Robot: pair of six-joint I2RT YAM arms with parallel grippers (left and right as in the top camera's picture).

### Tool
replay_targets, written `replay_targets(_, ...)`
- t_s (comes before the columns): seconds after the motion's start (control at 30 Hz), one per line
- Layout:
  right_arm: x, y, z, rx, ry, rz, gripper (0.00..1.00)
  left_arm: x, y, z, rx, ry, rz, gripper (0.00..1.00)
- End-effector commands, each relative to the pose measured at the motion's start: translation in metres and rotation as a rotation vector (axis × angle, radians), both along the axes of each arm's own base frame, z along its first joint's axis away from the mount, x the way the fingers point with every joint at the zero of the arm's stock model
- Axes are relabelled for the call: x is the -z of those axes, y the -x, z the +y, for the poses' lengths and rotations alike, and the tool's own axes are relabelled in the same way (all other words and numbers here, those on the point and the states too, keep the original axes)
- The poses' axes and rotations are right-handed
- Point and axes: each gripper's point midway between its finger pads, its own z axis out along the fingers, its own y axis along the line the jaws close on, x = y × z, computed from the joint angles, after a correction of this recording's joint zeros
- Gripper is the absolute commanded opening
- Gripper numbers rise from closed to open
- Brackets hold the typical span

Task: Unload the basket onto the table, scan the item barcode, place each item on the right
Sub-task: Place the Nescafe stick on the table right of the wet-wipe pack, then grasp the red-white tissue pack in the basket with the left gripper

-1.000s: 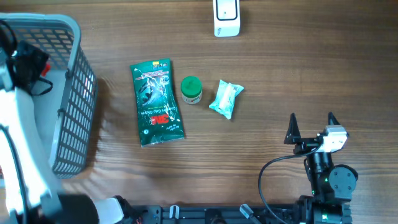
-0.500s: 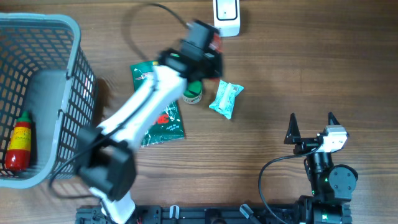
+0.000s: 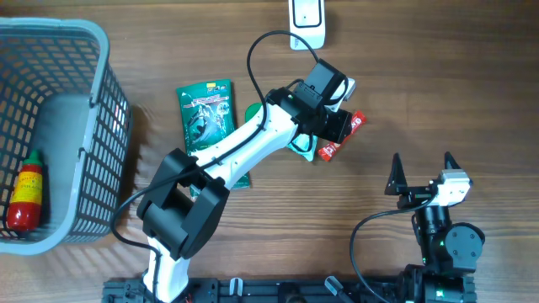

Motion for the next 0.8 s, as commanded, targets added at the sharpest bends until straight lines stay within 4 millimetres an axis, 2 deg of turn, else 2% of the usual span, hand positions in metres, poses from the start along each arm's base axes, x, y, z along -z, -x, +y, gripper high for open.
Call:
replay_targets(0.0,-0.002,0.000,0.000,-0.002,0.013,-0.009,1.00,-0.017,-0.026,0.026,-0.083,-0.045,-0.084,0.43)
replay_targets(0.03,-0.002,0.000,0.000,-0.002,0.013,-0.009,1.00,-0.040,-0.041,0.048,-0.145,-0.051,-0.129,0.43)
replay_targets(0.07,-0.002,0.000,0.000,-0.002,0.013,-0.009,1.00,-0.075,-0.058,0.078,-0.226,-0.052,-0.187,0.43)
replay_targets(0.1,-0.002,0.000,0.000,-0.002,0.013,-0.009,1.00,-0.116,-0.075,0.116,-0.324,-0.041,-0.252,0.43)
replay_targets(0.13,-0.002,0.000,0.000,-0.002,0.013,-0.009,1.00,-0.143,-0.082,0.143,-0.393,-0.027,-0.288,0.43)
replay_targets(0.17,-0.002,0.000,0.000,-0.002,0.013,-0.009,1.00,-0.184,-0.090,0.193,-0.528,0.004,-0.339,0.43)
replay_targets(0.2,-0.002,0.000,0.000,-0.002,0.013,-0.009,1.00,-0.207,-0.091,0.228,-0.617,0.024,-0.370,0.43)
replay_targets(0.23,-0.002,0.000,0.000,-0.002,0.013,-0.009,1.00,-0.237,-0.086,0.301,-0.777,0.022,-0.415,0.43)
replay_targets(0.27,-0.002,0.000,0.000,-0.002,0.013,-0.009,1.00,-0.244,-0.078,0.347,-0.884,0.002,-0.414,0.42)
replay_targets(0.3,-0.002,0.000,0.000,-0.002,0.013,-0.009,1.00,-0.244,-0.070,0.380,-0.965,-0.017,-0.399,0.42)
replay_targets(0.33,-0.002,0.000,0.000,-0.002,0.013,-0.009,1.00,-0.236,-0.055,0.432,-1.092,-0.065,-0.348,0.42)
replay_targets(0.37,-0.002,0.000,0.000,-0.002,0.013,-0.009,1.00,-0.222,-0.039,0.475,-1.201,-0.109,-0.283,0.43)
replay_targets(0.43,-0.002,0.000,0.000,-0.002,0.013,-0.009,1.00,-0.195,-0.021,0.522,-1.266,-0.126,-0.188,0.44)
replay_targets(0.53,-0.002,0.000,0.000,-0.002,0.013,-0.009,1.00,-0.147,-0.008,0.566,-1.321,-0.070,-0.042,0.46)
replay_targets(0.6,-0.002,0.000,0.000,-0.002,0.013,-0.009,1.00,-0.122,-0.006,0.580,-1.342,-0.056,0.023,0.47)
replay_targets(0.63,-0.002,0.000,0.000,-0.002,0.013,-0.009,1.00,-0.109,-0.009,0.580,-1.294,-0.043,0.051,0.48)
replay_targets(0.7,-0.002,0.000,0.000,-0.002,0.013,-0.009,1.00,-0.079,-0.021,0.570,-1.172,0.013,0.115,0.50)
replay_targets(0.77,-0.002,0.000,0.000,-0.002,0.013,-0.009,1.00,-0.059,-0.027,0.561,-1.088,0.061,0.153,0.50)
